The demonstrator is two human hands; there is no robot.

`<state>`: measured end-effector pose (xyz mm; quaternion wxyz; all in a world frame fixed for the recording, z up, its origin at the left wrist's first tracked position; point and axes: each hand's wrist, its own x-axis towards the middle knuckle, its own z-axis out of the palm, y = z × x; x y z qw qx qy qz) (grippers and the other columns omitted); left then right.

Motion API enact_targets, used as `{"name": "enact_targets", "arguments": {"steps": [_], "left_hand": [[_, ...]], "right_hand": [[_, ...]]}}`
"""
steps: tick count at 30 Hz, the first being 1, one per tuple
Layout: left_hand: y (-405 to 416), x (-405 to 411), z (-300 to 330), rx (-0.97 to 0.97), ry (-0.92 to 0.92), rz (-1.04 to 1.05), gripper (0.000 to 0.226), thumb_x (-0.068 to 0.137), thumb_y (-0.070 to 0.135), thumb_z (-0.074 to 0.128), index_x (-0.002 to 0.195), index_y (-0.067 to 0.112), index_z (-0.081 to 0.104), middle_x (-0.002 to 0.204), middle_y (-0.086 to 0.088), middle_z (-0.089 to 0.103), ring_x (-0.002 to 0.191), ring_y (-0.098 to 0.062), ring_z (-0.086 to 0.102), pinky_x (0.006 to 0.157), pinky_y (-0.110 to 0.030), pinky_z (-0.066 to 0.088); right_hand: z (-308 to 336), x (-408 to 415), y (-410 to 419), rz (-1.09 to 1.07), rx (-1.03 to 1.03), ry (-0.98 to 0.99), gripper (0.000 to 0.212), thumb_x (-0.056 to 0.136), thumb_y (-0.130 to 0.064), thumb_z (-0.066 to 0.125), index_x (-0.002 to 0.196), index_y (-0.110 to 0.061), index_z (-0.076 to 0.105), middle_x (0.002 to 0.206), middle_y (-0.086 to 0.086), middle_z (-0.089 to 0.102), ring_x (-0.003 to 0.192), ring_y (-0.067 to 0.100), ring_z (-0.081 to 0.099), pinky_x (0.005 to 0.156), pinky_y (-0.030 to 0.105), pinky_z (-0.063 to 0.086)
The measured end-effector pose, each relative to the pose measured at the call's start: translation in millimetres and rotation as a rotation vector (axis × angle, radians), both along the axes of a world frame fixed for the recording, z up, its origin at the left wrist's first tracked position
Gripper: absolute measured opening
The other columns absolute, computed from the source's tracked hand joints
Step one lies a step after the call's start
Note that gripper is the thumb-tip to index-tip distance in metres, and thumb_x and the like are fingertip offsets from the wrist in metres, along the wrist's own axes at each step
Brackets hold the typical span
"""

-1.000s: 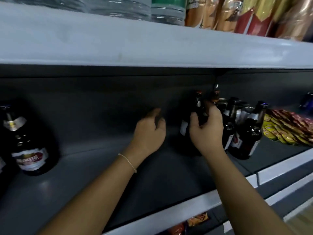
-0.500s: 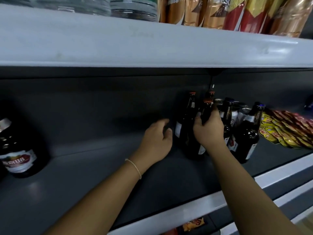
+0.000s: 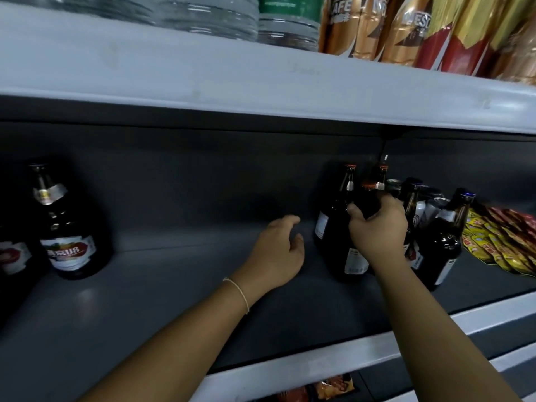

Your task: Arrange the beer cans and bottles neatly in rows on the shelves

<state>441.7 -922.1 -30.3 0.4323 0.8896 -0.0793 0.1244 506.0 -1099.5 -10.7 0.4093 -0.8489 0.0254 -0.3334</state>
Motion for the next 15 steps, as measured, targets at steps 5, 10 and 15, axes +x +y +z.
{"name": "enact_targets", "arguments": {"steps": [5, 10, 15], "left_hand": [[21.8, -13.5, 1.8, -0.003, 0.007, 0.008, 0.045, 0.101, 0.025, 0.042, 0.145, 0.018, 0.036, 0.15, 0.0, 0.037, 0.136, -0.012, 0.037, 0.108, -0.019, 0.029], [48.4, -25.8, -2.2, 0.004, 0.05, 0.022, 0.05, 0.099, 0.023, 0.047, 0.146, 0.019, 0.033, 0.15, -0.001, 0.037, 0.135, -0.013, 0.038, 0.103, -0.015, 0.028], [80.9, -41.3, -5.7, -0.084, 0.163, -0.075, 0.067, 0.087, 0.011, 0.062, 0.146, 0.017, 0.032, 0.138, 0.005, 0.046, 0.119, -0.002, 0.042, 0.098, -0.014, 0.034]], "right_hand": [[0.8, -7.3, 11.9, 0.035, 0.073, -0.014, 0.038, 0.079, -0.027, 0.08, 0.105, -0.008, 0.06, 0.11, 0.009, 0.058, 0.093, 0.018, 0.057, 0.081, 0.033, 0.051], [9.8, -26.8, 37.5, 0.289, 0.452, 0.082, 0.026, 0.082, -0.012, 0.079, 0.103, -0.009, 0.064, 0.09, 0.002, 0.067, 0.079, 0.016, 0.067, 0.075, 0.035, 0.058], [18.4, -51.8, 78.8, 0.598, 0.632, 0.167, 0.01, 0.087, 0.003, 0.067, 0.096, -0.002, 0.067, 0.081, 0.005, 0.07, 0.069, 0.015, 0.067, 0.066, 0.028, 0.057]]}}
